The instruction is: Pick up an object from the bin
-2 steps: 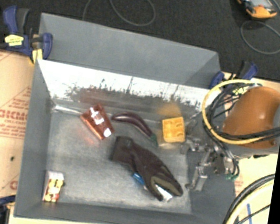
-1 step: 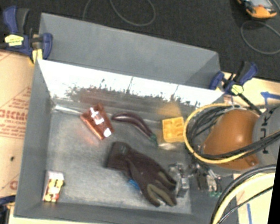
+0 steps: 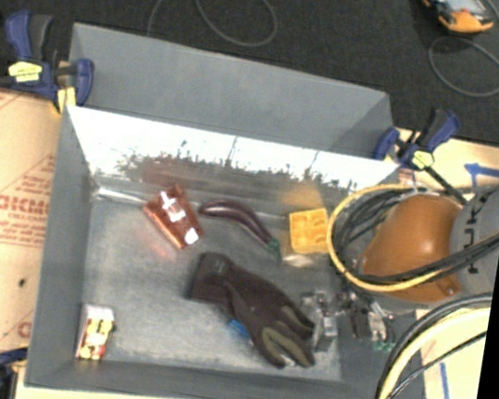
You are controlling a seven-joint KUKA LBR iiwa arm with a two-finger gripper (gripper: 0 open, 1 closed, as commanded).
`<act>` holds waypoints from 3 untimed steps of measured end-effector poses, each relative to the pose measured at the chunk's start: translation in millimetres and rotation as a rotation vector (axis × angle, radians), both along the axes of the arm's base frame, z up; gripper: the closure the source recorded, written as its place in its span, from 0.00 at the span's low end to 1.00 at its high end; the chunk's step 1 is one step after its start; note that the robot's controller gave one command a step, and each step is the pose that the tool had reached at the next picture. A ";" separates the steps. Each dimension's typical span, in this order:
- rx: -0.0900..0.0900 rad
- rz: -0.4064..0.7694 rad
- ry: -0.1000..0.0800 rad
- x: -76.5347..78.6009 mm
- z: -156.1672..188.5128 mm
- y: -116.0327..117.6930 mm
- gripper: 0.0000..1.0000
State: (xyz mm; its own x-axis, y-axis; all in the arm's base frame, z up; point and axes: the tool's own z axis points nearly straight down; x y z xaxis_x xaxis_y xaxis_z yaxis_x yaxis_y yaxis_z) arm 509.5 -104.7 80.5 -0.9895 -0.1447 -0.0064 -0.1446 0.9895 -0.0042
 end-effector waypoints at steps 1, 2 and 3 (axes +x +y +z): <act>0.002 -0.001 0.010 0.2 33.7 1.2 1.00; 0.000 0.030 0.002 7.8 94.6 1.9 1.00; 0.000 0.081 0.005 13.7 142.7 7.5 1.00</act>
Offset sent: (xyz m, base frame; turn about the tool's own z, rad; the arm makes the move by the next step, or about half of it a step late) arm 0.0109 0.0031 0.1184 -0.0499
